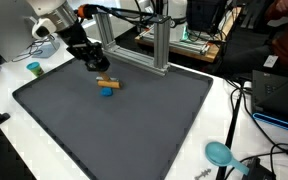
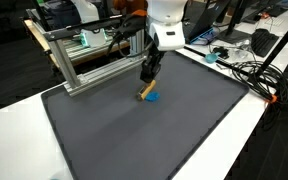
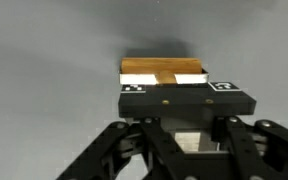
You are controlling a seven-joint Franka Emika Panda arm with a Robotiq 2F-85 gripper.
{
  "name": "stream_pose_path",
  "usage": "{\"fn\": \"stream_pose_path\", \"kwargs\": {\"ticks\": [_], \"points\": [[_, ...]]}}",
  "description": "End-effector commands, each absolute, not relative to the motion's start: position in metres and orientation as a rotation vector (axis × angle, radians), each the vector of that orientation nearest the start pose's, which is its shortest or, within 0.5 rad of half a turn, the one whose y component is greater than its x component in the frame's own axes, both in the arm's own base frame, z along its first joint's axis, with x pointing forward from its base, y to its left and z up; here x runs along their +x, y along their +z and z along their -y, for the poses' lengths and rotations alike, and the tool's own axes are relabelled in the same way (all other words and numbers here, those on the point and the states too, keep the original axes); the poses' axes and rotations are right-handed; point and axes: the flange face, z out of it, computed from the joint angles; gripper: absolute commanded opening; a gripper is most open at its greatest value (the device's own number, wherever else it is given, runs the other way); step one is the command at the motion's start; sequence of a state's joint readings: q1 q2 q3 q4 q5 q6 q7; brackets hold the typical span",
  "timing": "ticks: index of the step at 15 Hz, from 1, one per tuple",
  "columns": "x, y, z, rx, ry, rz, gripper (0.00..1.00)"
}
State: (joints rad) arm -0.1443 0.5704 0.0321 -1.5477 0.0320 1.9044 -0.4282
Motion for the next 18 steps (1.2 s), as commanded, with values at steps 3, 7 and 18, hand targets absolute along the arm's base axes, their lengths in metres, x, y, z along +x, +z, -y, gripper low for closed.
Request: {"fn": "stream_pose_path", "kwargs": {"ticks": [3, 7, 18], "points": [[0.653, 0.344, 0.048, -3.082, 0.134, 0.561, 0.23], [0.643, 0.337, 0.037, -3.193, 0.039, 0.499, 0.23], [0.619, 0.324, 0.014, -3.205, 0.011, 0.528, 0.48]]}}
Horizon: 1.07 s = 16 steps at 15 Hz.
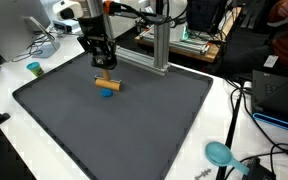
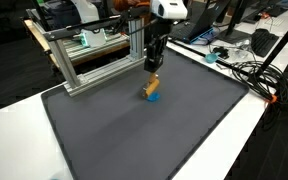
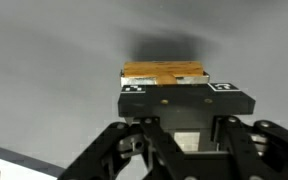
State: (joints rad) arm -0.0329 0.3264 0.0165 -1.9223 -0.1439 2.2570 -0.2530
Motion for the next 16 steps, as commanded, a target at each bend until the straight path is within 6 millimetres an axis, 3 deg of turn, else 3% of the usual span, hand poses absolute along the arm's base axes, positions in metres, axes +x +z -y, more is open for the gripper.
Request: {"fn": "stream_pose_path", "kwargs": {"ticks": [1, 4, 5, 9, 16], "points": [[0.618, 0.325, 0.014, -3.205, 0.011, 0.531, 0.48], [0.617, 0.323, 0.015, -3.203, 0.017, 0.533, 0.48], [0.616, 0.323, 0.015, -3.213, 0.007, 0.526, 0.23], [0.612, 0.336, 0.017, -3.231, -0.012, 0.511, 0.23], [0.624, 0.321, 0.026, -3.199, -0.031, 0.482, 0.23]]}}
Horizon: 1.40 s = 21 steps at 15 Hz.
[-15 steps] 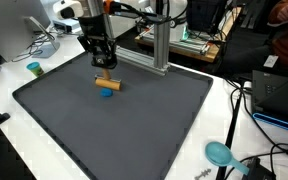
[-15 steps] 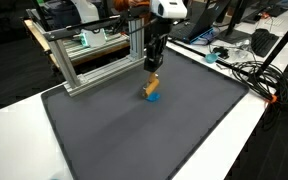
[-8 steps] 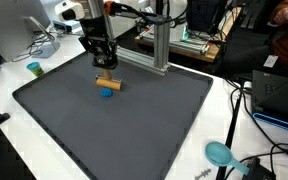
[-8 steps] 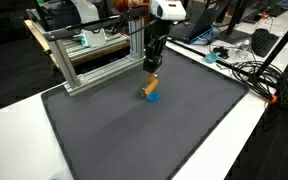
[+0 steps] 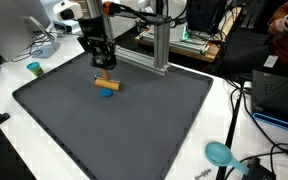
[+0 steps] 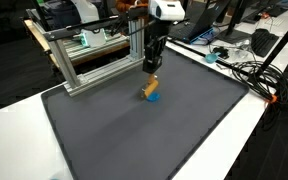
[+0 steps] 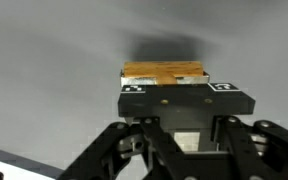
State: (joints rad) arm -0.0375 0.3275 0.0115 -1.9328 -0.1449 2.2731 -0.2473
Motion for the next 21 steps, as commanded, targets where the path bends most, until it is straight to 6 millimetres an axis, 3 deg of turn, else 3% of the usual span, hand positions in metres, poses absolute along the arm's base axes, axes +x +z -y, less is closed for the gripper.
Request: {"fn": "stream_pose_path", "kwargs": {"ticks": [1, 9, 21], "points": [[0.625, 0.318, 0.027, -3.194, -0.035, 0.477, 0.23], [0.64, 0.3, 0.028, -3.134, -0.015, 0.469, 0.23], [0.656, 0.299, 0.029, -3.084, -0.063, 0.473, 0.23]]}}
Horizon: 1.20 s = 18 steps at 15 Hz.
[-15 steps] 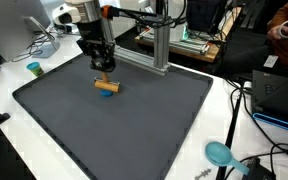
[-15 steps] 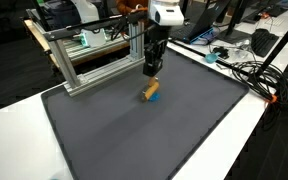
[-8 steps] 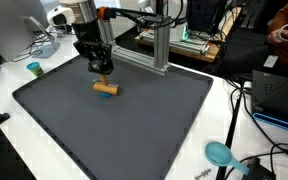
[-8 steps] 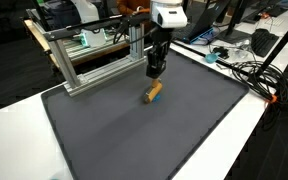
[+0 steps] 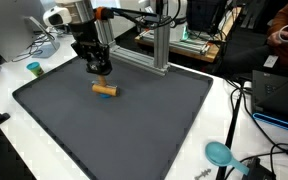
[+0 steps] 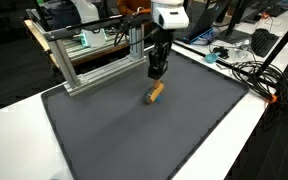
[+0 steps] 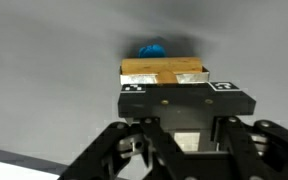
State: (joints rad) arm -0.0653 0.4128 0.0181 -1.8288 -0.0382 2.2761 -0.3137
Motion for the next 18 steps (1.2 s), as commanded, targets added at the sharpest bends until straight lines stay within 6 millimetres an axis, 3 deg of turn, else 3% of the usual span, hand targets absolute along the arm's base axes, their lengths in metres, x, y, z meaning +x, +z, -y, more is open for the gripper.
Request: {"fn": "stream_pose_path", "kwargs": {"ticks": [1, 10, 16, 18], "points": [[0.657, 0.3, 0.029, -3.079, -0.071, 0.476, 0.23], [0.665, 0.307, 0.03, -3.066, -0.101, 0.469, 0.23], [0.648, 0.38, 0.012, -3.125, -0.331, 0.603, 0.23], [0.646, 0.39, 0.006, -3.12, -0.344, 0.624, 0.23]]}}
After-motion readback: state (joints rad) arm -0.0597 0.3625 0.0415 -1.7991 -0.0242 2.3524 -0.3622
